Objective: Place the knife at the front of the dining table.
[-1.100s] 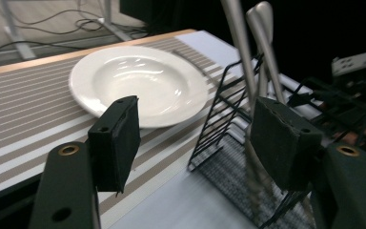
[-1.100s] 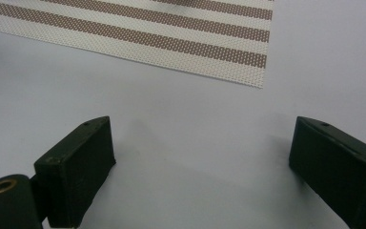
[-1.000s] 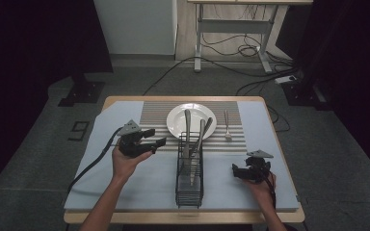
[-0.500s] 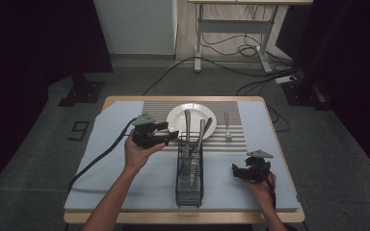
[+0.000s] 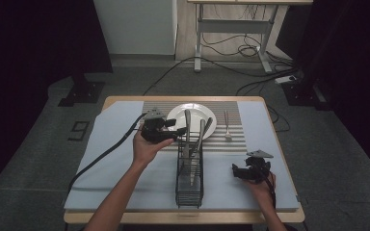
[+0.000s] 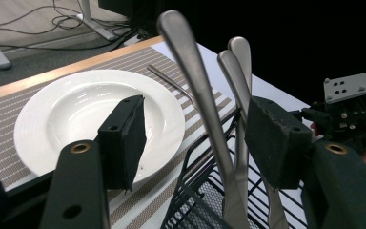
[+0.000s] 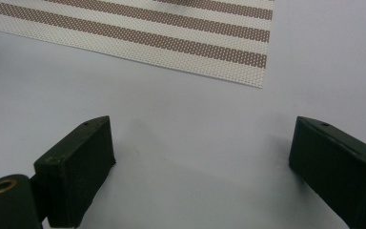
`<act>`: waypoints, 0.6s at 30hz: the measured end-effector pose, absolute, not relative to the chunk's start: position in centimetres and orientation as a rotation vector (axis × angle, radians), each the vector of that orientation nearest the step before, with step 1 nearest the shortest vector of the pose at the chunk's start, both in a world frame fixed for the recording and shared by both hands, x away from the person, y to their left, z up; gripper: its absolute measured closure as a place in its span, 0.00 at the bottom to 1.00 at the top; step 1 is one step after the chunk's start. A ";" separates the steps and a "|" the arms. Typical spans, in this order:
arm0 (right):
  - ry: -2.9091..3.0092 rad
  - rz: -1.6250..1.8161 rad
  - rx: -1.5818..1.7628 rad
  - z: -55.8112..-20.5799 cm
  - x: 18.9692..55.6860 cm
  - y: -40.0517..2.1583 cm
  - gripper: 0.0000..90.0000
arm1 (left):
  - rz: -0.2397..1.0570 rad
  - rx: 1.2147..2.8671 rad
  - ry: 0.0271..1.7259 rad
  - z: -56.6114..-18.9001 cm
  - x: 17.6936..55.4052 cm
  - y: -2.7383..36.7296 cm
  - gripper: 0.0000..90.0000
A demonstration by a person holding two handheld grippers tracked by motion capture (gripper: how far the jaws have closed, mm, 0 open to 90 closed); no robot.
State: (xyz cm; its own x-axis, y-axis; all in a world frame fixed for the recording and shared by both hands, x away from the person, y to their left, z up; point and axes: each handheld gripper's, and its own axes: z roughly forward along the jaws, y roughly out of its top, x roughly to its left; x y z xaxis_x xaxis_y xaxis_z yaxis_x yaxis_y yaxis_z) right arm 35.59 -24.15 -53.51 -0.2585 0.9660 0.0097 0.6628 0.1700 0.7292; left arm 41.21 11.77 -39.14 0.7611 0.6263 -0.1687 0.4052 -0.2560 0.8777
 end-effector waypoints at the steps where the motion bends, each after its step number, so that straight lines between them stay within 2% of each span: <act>1: 1.992 0.870 1.535 -53.5 35.6 -24.2 0.09 | 0.239 1.881 0.793 -39.2 41.4 11.7 0.45; 9: 1.990 0.871 1.535 -53.5 35.6 -24.1 0.09 | 0.253 1.913 0.791 -39.4 42.0 10.4 0.46; 12: 1.988 0.873 1.535 -53.5 35.6 -24.1 0.09 | 0.215 1.889 0.800 -39.6 42.4 10.1 0.47; 18: 1.989 0.873 1.535 -53.5 35.6 -24.1 0.09 | 0.219 1.893 0.809 -40.3 42.9 9.8 0.53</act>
State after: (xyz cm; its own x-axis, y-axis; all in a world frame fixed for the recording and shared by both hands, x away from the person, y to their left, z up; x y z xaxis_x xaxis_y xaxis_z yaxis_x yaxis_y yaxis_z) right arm 35.59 -24.14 -53.53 -0.2576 0.9662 0.0107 0.6619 0.1684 0.7304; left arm 42.93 9.75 -40.28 0.7578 0.6210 -0.2001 0.4353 -0.2528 0.8641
